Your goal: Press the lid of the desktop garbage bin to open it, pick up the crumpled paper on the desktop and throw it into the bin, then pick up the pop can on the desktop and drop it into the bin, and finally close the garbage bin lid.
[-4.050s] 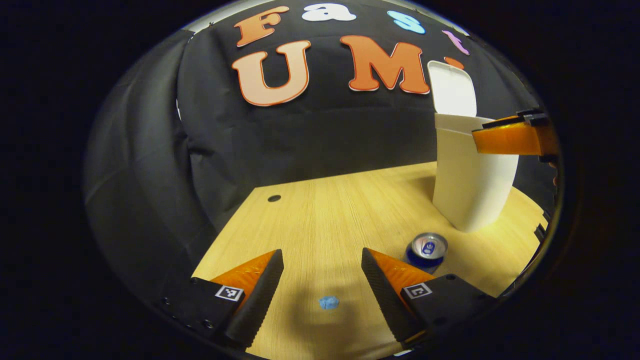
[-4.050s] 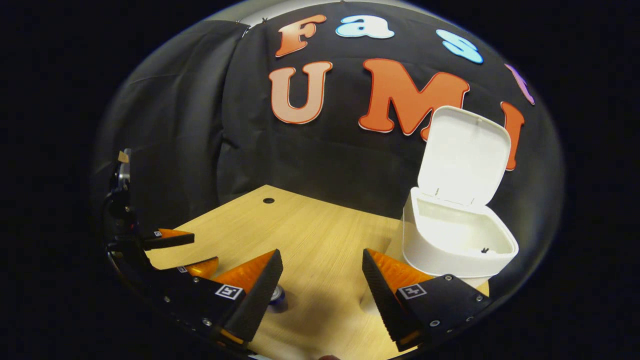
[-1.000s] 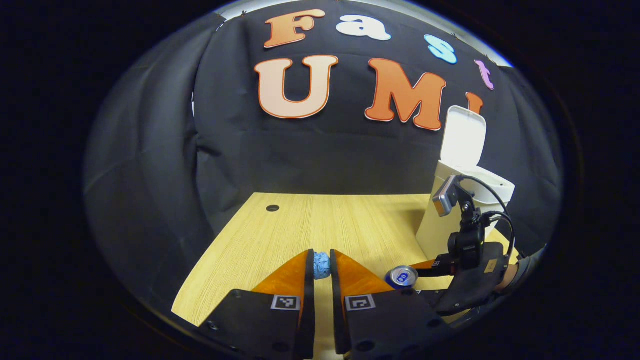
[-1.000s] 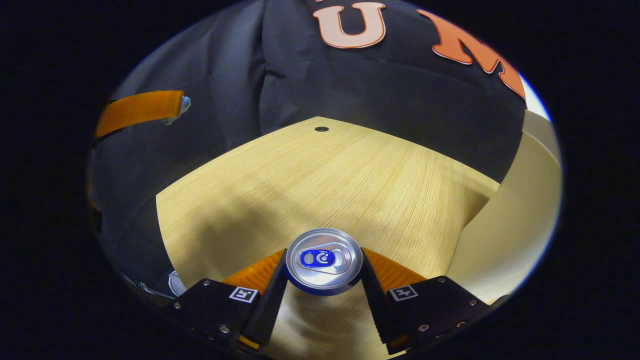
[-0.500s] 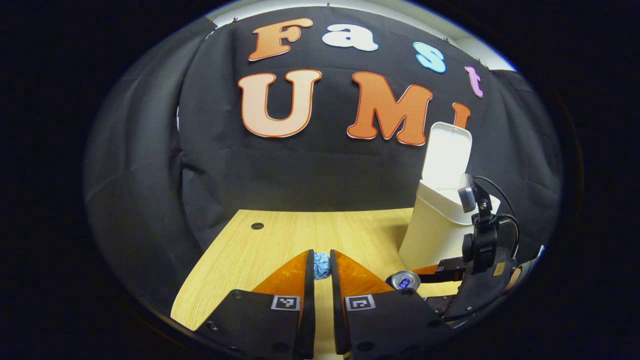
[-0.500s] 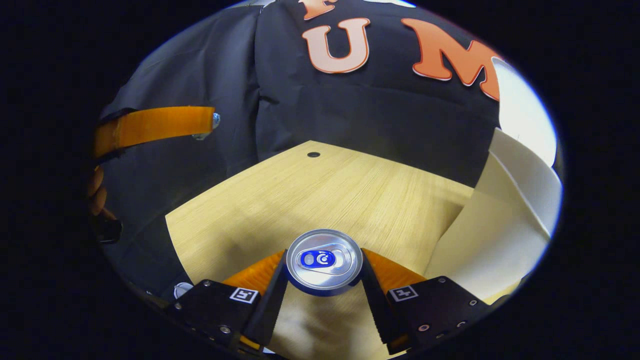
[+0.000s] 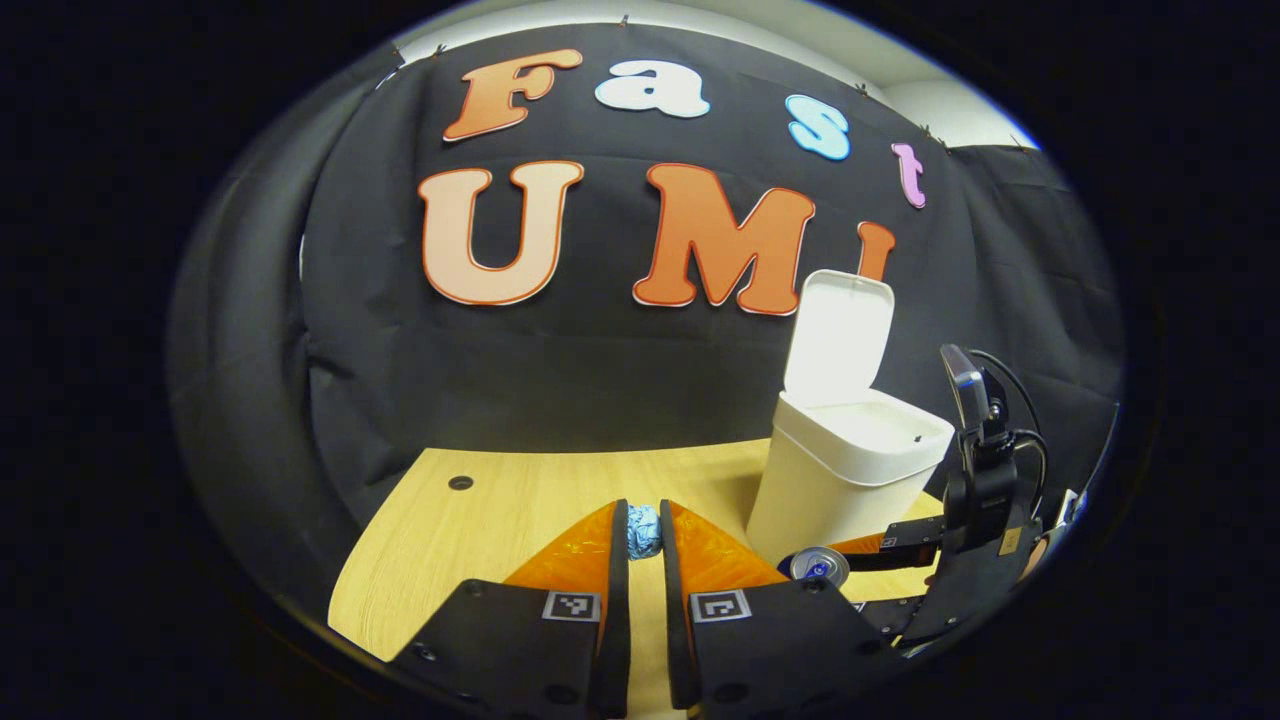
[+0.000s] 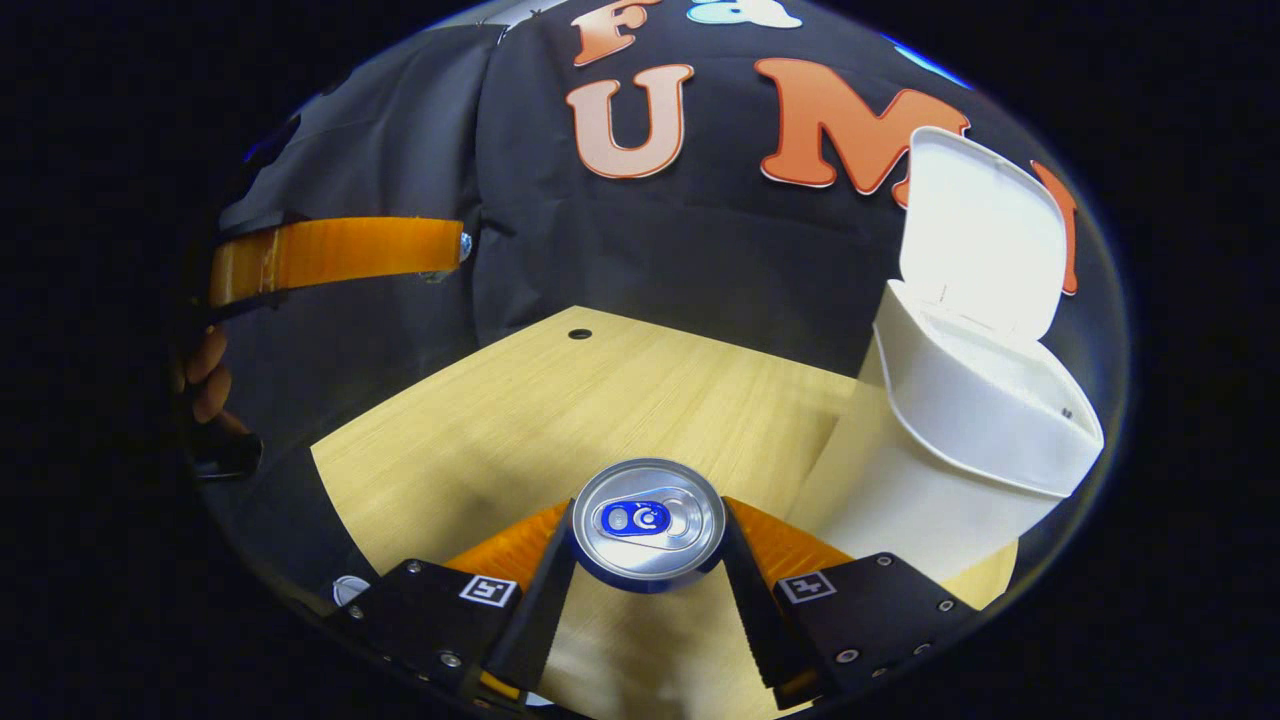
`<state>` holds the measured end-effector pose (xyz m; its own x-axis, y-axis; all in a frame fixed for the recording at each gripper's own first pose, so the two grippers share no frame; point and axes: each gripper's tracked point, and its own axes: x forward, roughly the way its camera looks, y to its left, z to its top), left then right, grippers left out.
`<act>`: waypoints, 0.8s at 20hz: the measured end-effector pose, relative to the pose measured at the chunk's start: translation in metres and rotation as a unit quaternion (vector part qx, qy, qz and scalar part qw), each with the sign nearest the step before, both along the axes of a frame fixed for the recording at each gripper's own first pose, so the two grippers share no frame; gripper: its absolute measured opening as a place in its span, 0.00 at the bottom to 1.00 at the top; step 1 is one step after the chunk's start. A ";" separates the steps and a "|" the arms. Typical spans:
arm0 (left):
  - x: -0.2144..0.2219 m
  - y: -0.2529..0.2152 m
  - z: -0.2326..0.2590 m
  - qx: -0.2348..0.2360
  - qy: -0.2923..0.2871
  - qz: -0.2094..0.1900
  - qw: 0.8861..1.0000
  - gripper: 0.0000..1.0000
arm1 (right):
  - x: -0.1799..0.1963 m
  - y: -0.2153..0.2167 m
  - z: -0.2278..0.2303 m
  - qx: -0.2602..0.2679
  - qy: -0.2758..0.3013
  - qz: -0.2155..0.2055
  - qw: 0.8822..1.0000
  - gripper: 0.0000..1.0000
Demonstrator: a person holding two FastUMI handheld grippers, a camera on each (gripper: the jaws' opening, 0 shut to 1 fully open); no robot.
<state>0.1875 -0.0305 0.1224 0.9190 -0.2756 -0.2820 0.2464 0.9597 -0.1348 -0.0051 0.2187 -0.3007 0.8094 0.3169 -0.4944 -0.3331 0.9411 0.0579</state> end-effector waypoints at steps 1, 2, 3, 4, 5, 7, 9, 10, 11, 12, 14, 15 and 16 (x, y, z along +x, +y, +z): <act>0.002 -0.006 0.001 0.000 -0.002 -0.005 1.000 0.19 | -0.001 -0.001 -0.001 -0.001 0.002 -0.005 1.000 0.80; 0.003 -0.012 0.003 -0.001 -0.004 -0.012 1.000 0.19 | -0.002 -0.002 -0.001 -0.004 0.001 -0.012 1.000 0.80; 0.005 -0.018 0.005 -0.002 -0.006 -0.017 1.000 0.19 | -0.001 -0.002 -0.001 -0.006 -0.001 -0.020 1.000 0.80; 0.006 -0.024 0.008 -0.003 -0.007 -0.024 1.000 0.19 | 0.000 -0.002 -0.002 -0.006 -0.001 -0.027 1.000 0.80; 0.007 -0.032 0.010 -0.005 -0.009 -0.030 0.999 0.19 | 0.000 -0.003 -0.001 -0.005 -0.002 -0.034 0.999 0.80; 0.008 -0.045 0.015 -0.012 -0.012 -0.043 0.999 0.19 | 0.000 -0.004 0.000 -0.003 -0.004 -0.049 0.999 0.80; 0.012 -0.059 0.019 -0.014 -0.017 -0.055 0.998 0.19 | 0.001 -0.008 -0.001 -0.004 -0.005 -0.065 0.998 0.80; 0.012 -0.065 0.021 -0.015 -0.020 -0.059 0.998 0.19 | 0.000 -0.009 -0.001 -0.005 -0.006 -0.073 0.997 0.80; 0.013 -0.074 0.023 -0.017 -0.021 -0.067 0.997 0.19 | 0.000 -0.011 -0.001 -0.006 -0.006 -0.079 0.997 0.80; 0.015 -0.081 0.024 -0.019 -0.023 -0.073 0.997 0.19 | 0.000 -0.012 -0.001 -0.006 -0.007 -0.086 0.996 0.80; 0.018 -0.095 0.029 -0.019 -0.028 -0.085 0.996 0.19 | -0.001 -0.012 -0.001 -0.004 -0.003 -0.097 0.995 0.80; 0.019 -0.102 0.029 -0.017 -0.030 -0.089 0.995 0.19 | -0.002 -0.012 -0.001 -0.004 0.000 -0.102 0.995 0.80; 0.018 -0.110 0.030 -0.017 -0.031 -0.096 0.995 0.19 | -0.002 -0.013 -0.001 -0.006 -0.002 -0.107 0.994 0.80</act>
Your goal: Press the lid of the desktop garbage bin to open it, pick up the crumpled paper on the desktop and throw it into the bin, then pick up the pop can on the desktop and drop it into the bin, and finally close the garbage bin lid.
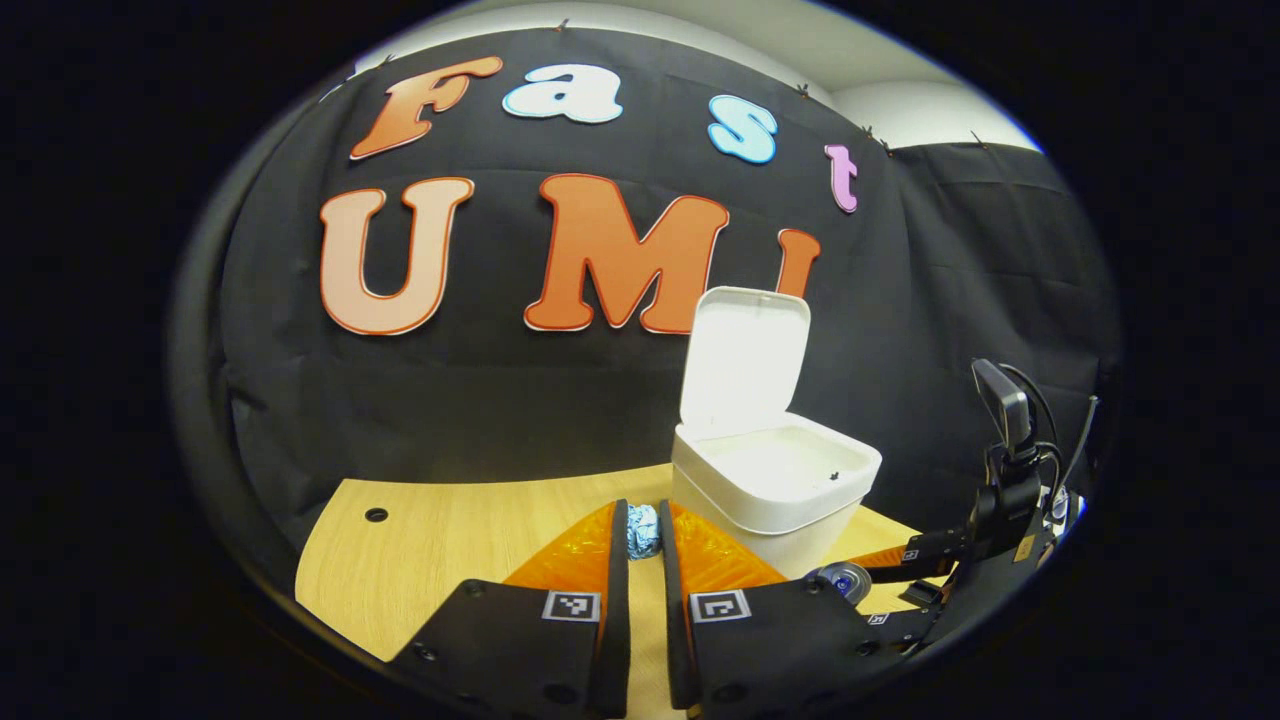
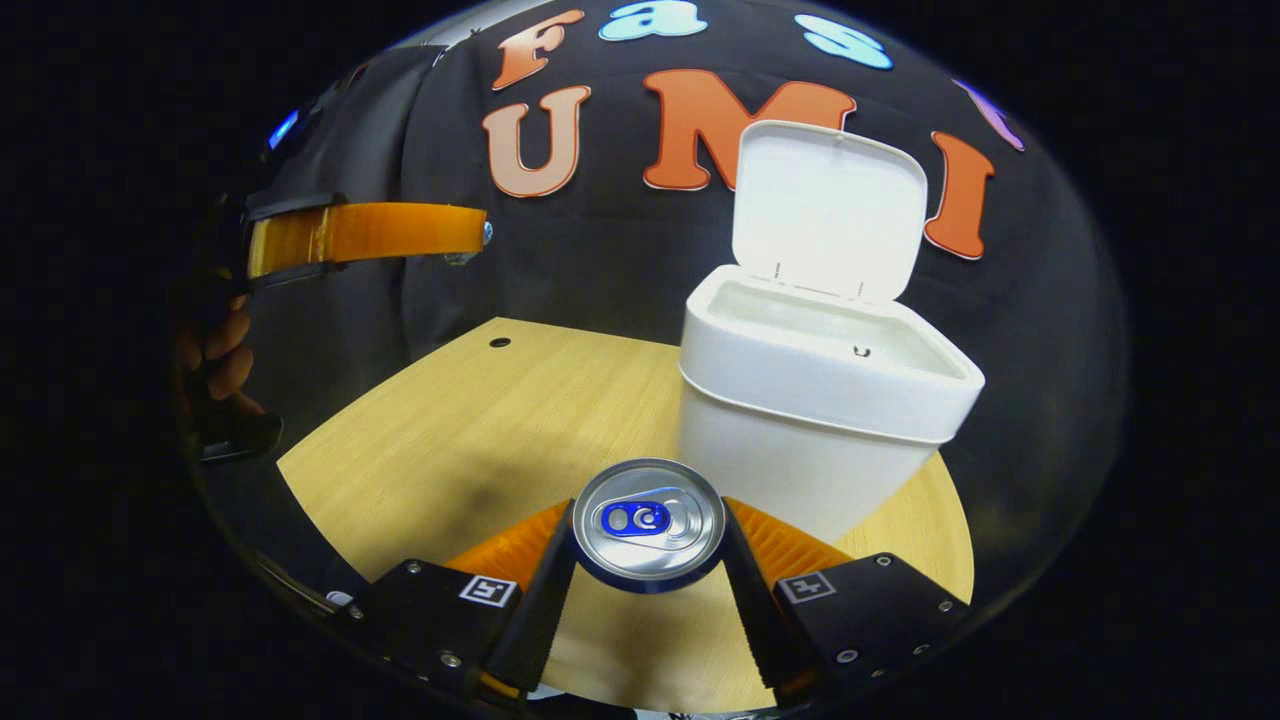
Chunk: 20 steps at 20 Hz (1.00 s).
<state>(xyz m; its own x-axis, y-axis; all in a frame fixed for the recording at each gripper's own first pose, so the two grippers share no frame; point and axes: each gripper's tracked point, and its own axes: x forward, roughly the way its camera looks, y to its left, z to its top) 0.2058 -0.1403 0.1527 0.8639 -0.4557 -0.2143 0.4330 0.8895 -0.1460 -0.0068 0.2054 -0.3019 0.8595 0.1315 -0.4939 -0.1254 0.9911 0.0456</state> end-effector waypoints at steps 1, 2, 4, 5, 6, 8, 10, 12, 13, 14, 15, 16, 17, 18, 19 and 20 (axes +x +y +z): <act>0.000 -0.007 0.001 0.000 -0.002 -0.005 1.000 0.19 | 0.000 -0.002 0.000 -0.003 0.001 -0.004 1.000 0.80; 0.000 -0.015 0.003 -0.001 -0.003 -0.011 1.000 0.19 | 0.000 -0.002 0.002 -0.003 0.001 -0.008 1.000 0.80; 0.002 -0.029 0.005 -0.003 -0.004 -0.022 1.000 0.19 | 0.000 -0.002 0.005 -0.002 0.002 -0.015 1.000 0.80; 0.004 -0.035 0.005 -0.003 -0.004 -0.028 1.000 0.19 | 0.000 -0.003 0.005 -0.003 0.002 -0.021 1.000 0.80; 0.004 -0.043 0.007 -0.006 -0.003 -0.033 0.999 0.19 | 0.000 -0.003 0.004 -0.001 0.004 -0.025 1.000 0.80; 0.007 -0.056 0.009 -0.009 -0.003 -0.044 0.999 0.19 | 0.000 -0.004 0.004 0.000 0.008 -0.034 0.999 0.80; 0.011 -0.071 0.009 -0.007 -0.003 -0.054 0.998 0.19 | 0.000 -0.004 0.004 0.000 0.009 -0.043 0.999 0.80; 0.013 -0.084 0.008 -0.006 -0.003 -0.063 0.998 0.19 | 0.000 -0.005 0.004 0.000 0.010 -0.049 0.999 0.80; 0.016 -0.091 0.005 -0.005 -0.001 -0.067 0.998 0.19 | 0.000 -0.005 0.004 0.000 0.010 -0.052 0.999 0.80; 0.016 -0.097 0.005 -0.006 0.002 -0.071 0.997 0.19 | 0.000 -0.006 0.005 0.000 0.009 -0.057 0.998 0.80; 0.016 -0.102 0.004 -0.006 0.003 -0.074 0.997 0.19 | -0.001 -0.006 0.006 0.001 0.009 -0.060 0.998 0.80; 0.019 -0.106 0.002 -0.001 0.004 -0.075 0.997 0.19 | -0.001 -0.007 0.008 0.001 0.008 -0.064 0.998 0.80; 0.022 -0.111 0.000 0.004 0.003 -0.077 0.997 0.19 | -0.001 -0.008 0.009 0.000 0.007 -0.067 0.998 0.80; 0.025 -0.116 -0.001 0.007 0.002 -0.079 0.997 0.19 | -0.001 -0.008 0.008 -0.002 0.007 -0.070 0.998 0.80; 0.027 -0.123 -0.002 0.008 0.003 -0.083 0.997 0.19 | -0.001 -0.008 0.010 -0.004 0.005 -0.073 0.997 0.80; 0.029 -0.128 -0.004 0.007 0.004 -0.085 0.996 0.19 | -0.001 -0.008 0.010 -0.005 0.005 -0.074 0.997 0.80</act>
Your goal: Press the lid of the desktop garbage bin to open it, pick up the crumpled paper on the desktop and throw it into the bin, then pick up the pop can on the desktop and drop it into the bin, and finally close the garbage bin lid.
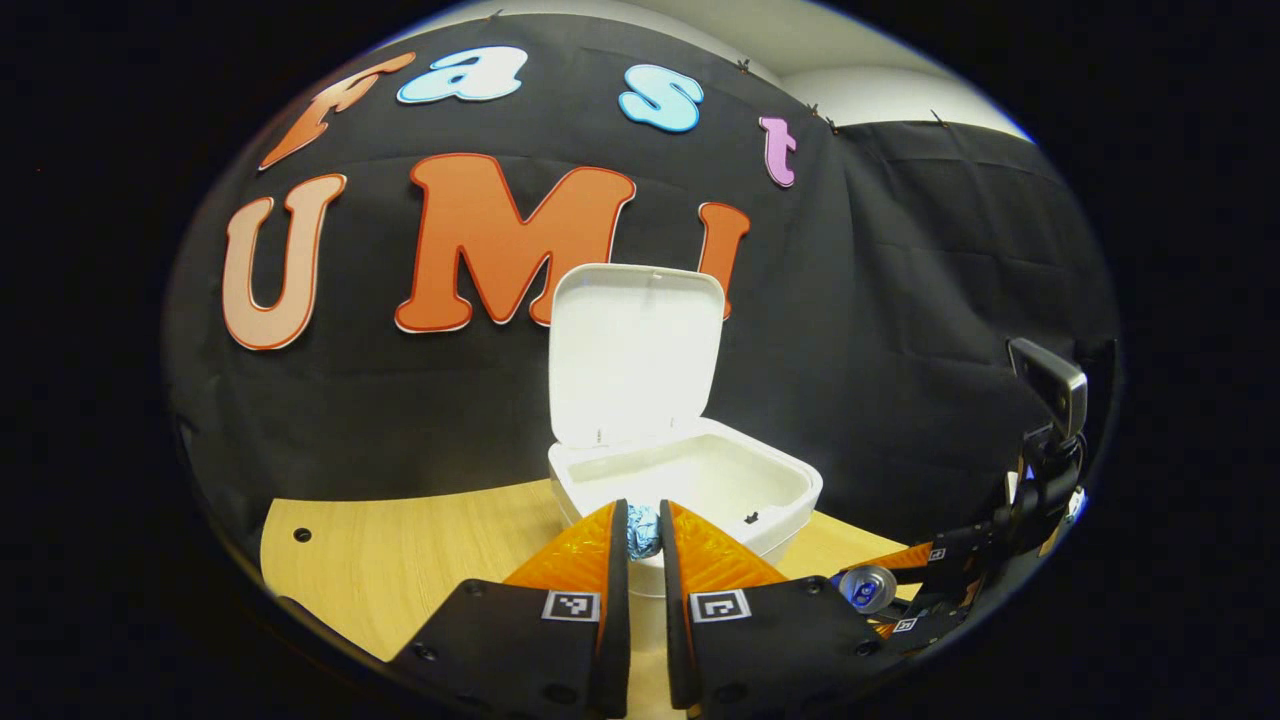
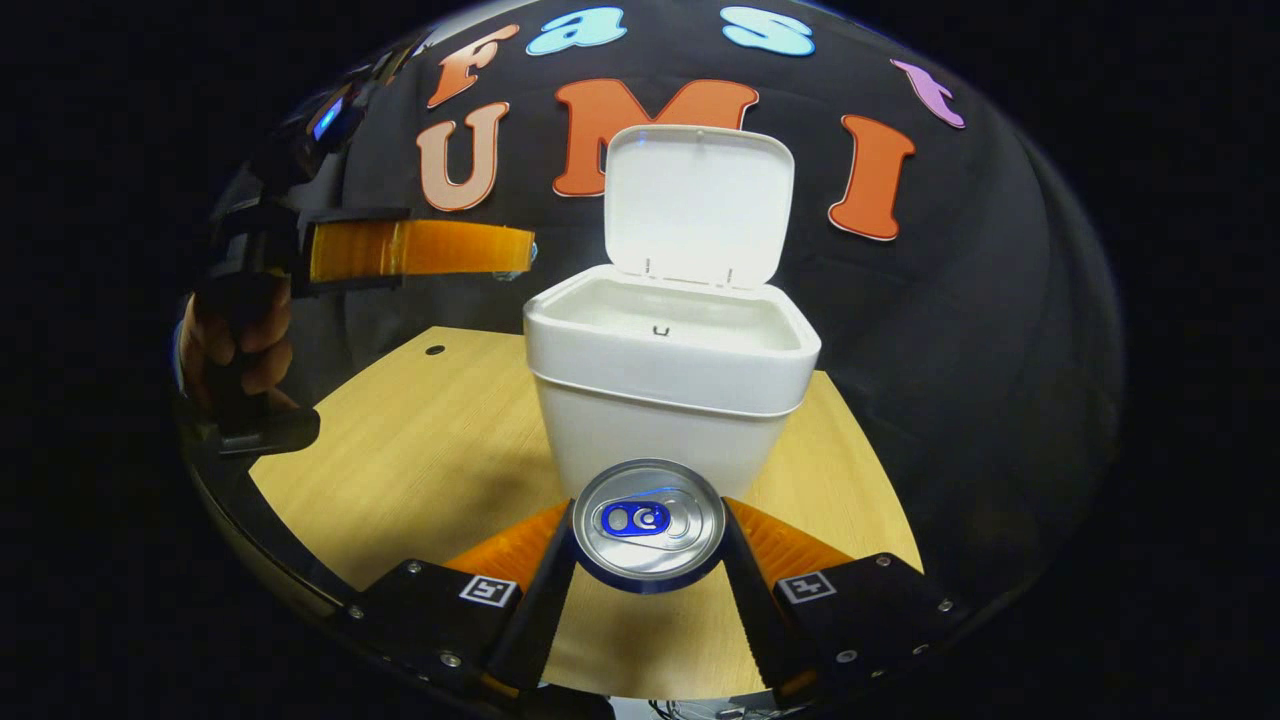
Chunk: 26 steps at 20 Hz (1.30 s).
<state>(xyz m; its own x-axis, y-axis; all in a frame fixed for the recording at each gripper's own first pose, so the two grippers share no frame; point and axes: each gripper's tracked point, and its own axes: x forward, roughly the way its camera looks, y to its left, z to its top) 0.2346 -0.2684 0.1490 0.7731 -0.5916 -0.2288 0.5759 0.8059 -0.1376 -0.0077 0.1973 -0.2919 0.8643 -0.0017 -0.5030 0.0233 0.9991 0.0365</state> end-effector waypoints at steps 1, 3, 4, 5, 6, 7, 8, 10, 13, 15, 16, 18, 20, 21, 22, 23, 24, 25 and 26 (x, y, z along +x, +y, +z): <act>0.002 -0.004 -0.003 0.000 0.004 -0.002 1.000 0.19 | 0.000 -0.001 0.001 -0.002 -0.001 -0.003 1.000 0.80; 0.007 -0.010 -0.010 0.003 0.011 -0.003 1.000 0.19 | -0.002 -0.001 0.007 -0.003 -0.003 -0.006 1.000 0.80; 0.009 -0.012 -0.012 0.005 0.010 -0.001 1.000 0.19 | -0.002 -0.001 0.008 -0.003 -0.004 -0.007 1.000 0.80; 0.010 -0.013 -0.014 0.008 0.011 0.000 1.000 0.19 | -0.002 -0.002 0.009 -0.002 -0.005 -0.008 1.000 0.80; 0.011 -0.016 -0.017 0.009 0.013 0.000 1.000 0.22 | -0.002 -0.004 0.010 -0.004 -0.005 -0.009 1.000 0.80; 0.012 -0.018 -0.019 0.011 0.015 0.000 1.000 0.19 | -0.002 -0.004 0.012 -0.005 -0.006 -0.009 1.000 0.80; 0.014 -0.020 -0.021 0.013 0.015 0.001 1.000 0.19 | 0.000 -0.007 0.013 -0.007 -0.005 -0.012 1.000 0.80; 0.015 -0.021 -0.025 0.018 0.013 0.004 1.000 0.22 | 0.002 -0.010 0.017 -0.007 -0.006 -0.015 1.000 0.80; 0.014 -0.021 -0.026 0.012 0.015 0.002 1.000 0.27 | 0.009 -0.016 0.022 -0.010 -0.011 -0.022 1.000 0.80; 0.015 -0.022 -0.028 0.012 0.018 0.004 1.000 0.30 | 0.016 -0.026 0.027 -0.021 -0.016 -0.027 0.999 0.80; 0.014 -0.020 -0.027 0.012 0.019 0.004 1.000 0.30 | 0.018 -0.031 0.032 -0.025 -0.020 -0.030 0.999 0.80; 0.013 -0.020 -0.028 0.008 0.020 0.004 1.000 0.33 | 0.024 -0.038 0.043 -0.032 -0.032 -0.034 0.998 0.80; 0.012 -0.018 -0.027 0.004 0.021 0.005 1.000 0.48 | 0.027 -0.046 0.054 -0.040 -0.043 -0.036 0.998 0.80; 0.012 -0.017 -0.027 0.004 0.022 0.007 1.000 0.52 | 0.027 -0.049 0.061 -0.044 -0.048 -0.037 0.997 0.80; 0.010 -0.014 -0.027 0.005 0.023 0.010 1.000 0.53 | 0.027 -0.049 0.069 -0.046 -0.053 -0.036 0.997 0.80; 0.010 -0.013 -0.028 0.005 0.022 0.013 1.000 0.57 | 0.027 -0.050 0.076 -0.046 -0.060 -0.036 0.996 0.80; 0.008 -0.011 -0.026 0.004 0.021 0.014 1.000 0.56 | 0.026 -0.051 0.081 -0.045 -0.065 -0.035 0.996 0.80; 0.007 -0.010 -0.026 0.005 0.020 0.015 1.000 0.60 | 0.026 -0.052 0.087 -0.044 -0.069 -0.033 0.996 0.80; 0.007 -0.007 -0.027 0.008 0.018 0.018 1.000 0.67 | 0.027 -0.052 0.092 -0.044 -0.073 -0.032 0.996 0.80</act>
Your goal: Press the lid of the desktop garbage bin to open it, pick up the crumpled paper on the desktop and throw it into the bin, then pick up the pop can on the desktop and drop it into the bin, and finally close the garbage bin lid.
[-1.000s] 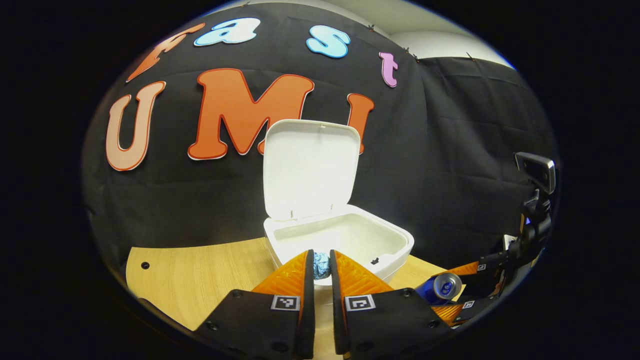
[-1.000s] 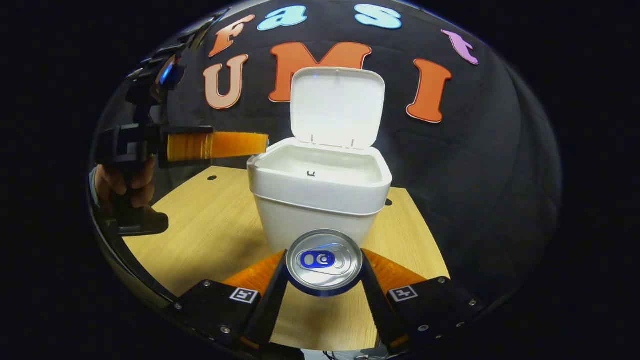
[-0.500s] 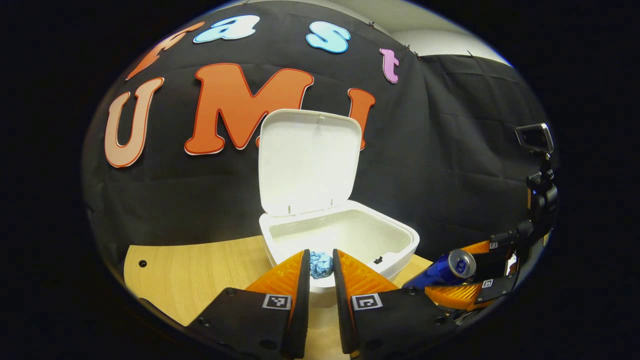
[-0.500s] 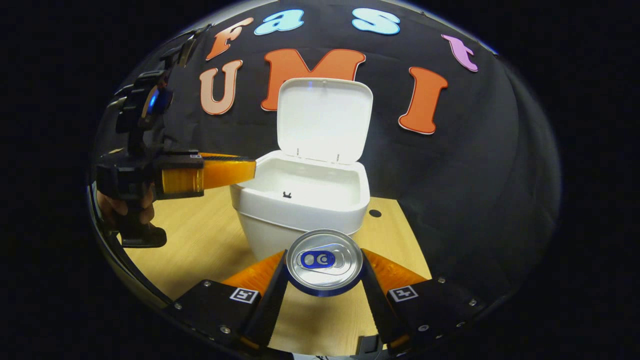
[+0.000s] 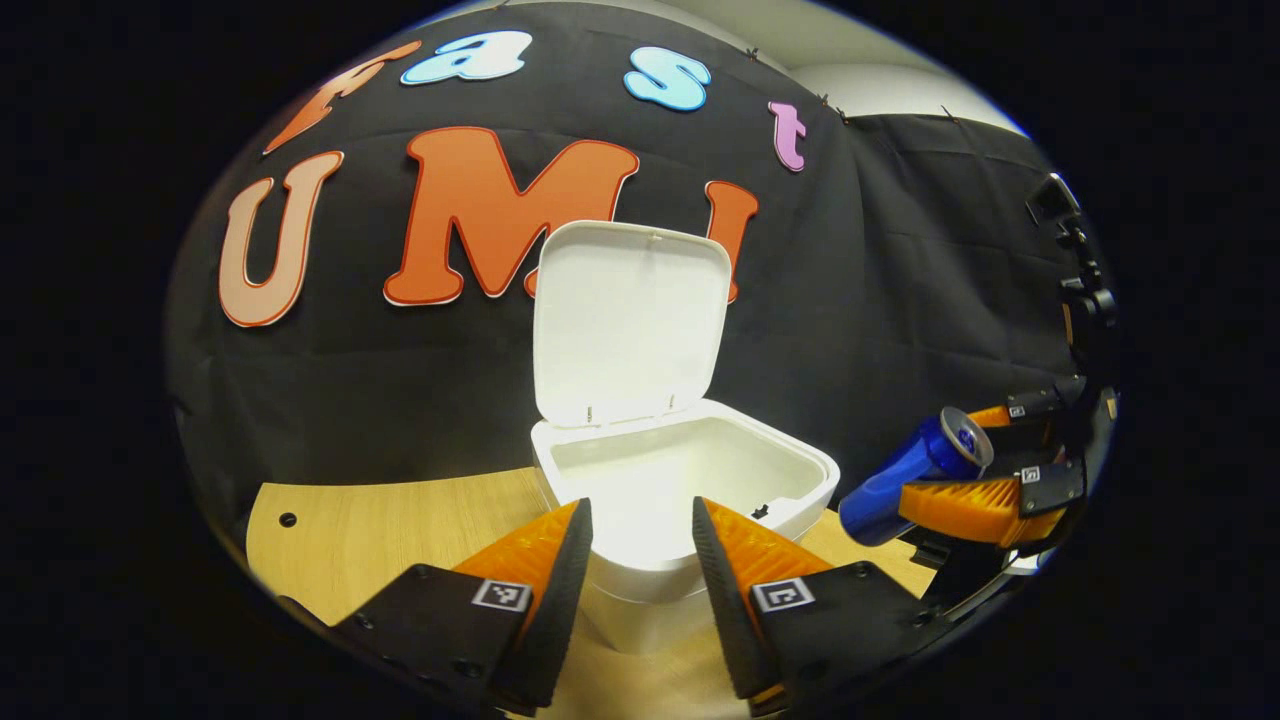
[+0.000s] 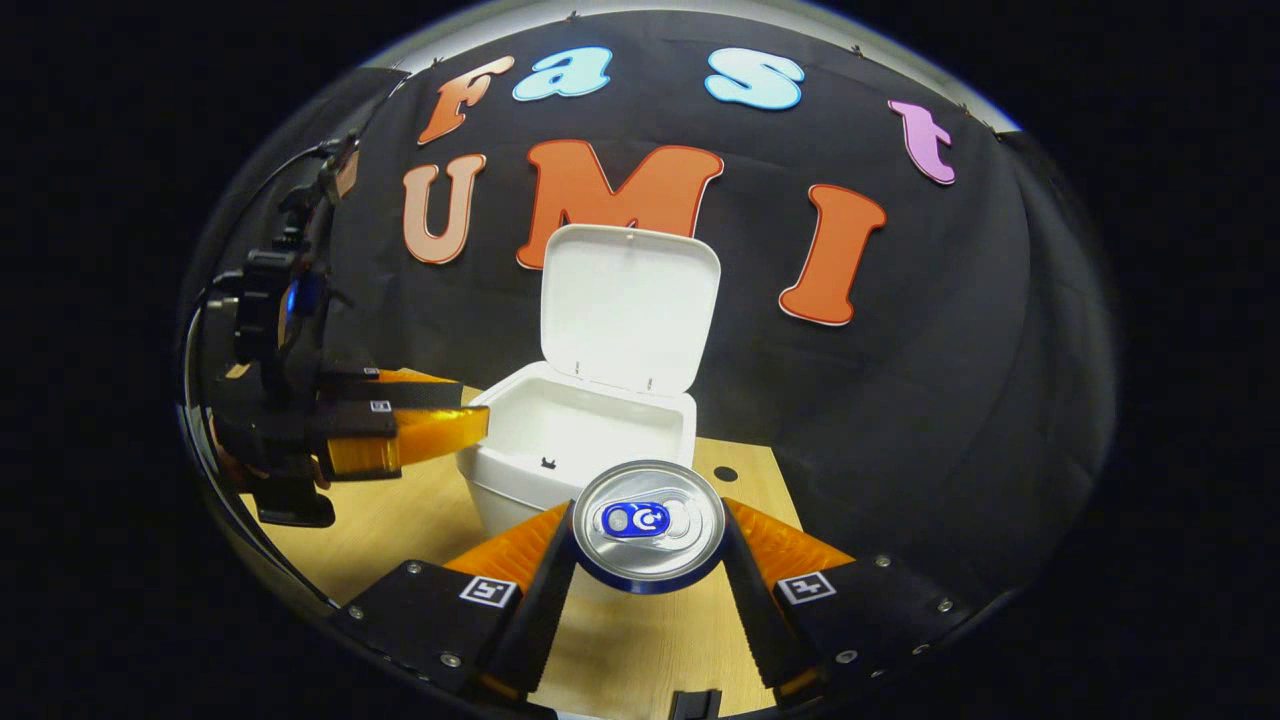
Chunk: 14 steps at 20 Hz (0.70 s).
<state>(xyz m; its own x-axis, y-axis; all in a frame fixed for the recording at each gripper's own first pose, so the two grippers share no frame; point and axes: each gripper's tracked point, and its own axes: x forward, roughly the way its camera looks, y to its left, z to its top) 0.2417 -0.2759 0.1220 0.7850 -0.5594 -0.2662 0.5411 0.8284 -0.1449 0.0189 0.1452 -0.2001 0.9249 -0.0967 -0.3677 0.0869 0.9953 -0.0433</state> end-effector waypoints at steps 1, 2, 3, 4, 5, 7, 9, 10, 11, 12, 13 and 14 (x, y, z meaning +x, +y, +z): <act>-0.001 0.003 -0.001 0.002 0.000 0.003 1.000 0.74 | 0.001 0.000 0.004 -0.001 -0.003 0.004 1.000 0.80; -0.004 0.007 -0.002 0.002 0.003 0.006 1.000 0.75 | 0.002 0.000 0.009 -0.003 -0.004 0.010 1.000 0.80; -0.005 0.010 -0.004 0.001 0.006 0.010 1.000 0.76 | 0.006 -0.002 0.013 -0.005 -0.008 0.013 1.000 0.80; -0.005 0.013 -0.006 0.001 0.009 0.015 1.000 0.78 | 0.008 -0.003 0.017 -0.005 -0.012 0.018 1.000 0.80; -0.005 0.016 -0.006 0.001 0.011 0.021 1.000 0.85 | 0.010 -0.004 0.022 -0.005 -0.016 0.022 1.000 0.80; -0.004 0.024 -0.008 0.000 0.015 0.032 0.999 0.86 | 0.014 -0.005 0.031 -0.004 -0.023 0.028 0.999 0.80; -0.005 0.028 -0.008 -0.002 0.015 0.037 0.999 0.86 | 0.020 -0.004 0.039 -0.001 -0.033 0.036 0.999 0.80; -0.004 0.030 -0.008 -0.001 0.014 0.040 0.999 0.87 | 0.024 -0.005 0.041 -0.001 -0.037 0.039 0.999 0.80; -0.004 0.032 -0.009 0.001 0.014 0.044 0.999 0.87 | 0.029 -0.006 0.042 0.000 -0.037 0.041 0.998 0.79; -0.003 0.033 -0.008 0.002 0.013 0.047 0.999 0.86 | 0.031 -0.005 0.043 0.001 -0.039 0.044 0.998 0.80; -0.004 0.035 -0.009 0.004 0.013 0.051 0.999 0.88 | 0.035 -0.005 0.043 0.002 -0.041 0.049 0.998 0.80; -0.004 0.038 -0.008 0.004 0.013 0.056 0.998 0.88 | 0.039 -0.004 0.043 0.001 -0.042 0.051 0.998 0.80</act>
<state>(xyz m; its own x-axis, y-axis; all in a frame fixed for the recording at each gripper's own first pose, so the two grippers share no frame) 0.2380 -0.2382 0.1136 0.8350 -0.4668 -0.2912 0.4420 0.8843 -0.1502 0.0578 0.1414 -0.1574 0.9577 0.0003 -0.2879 -0.0115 0.9992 -0.0371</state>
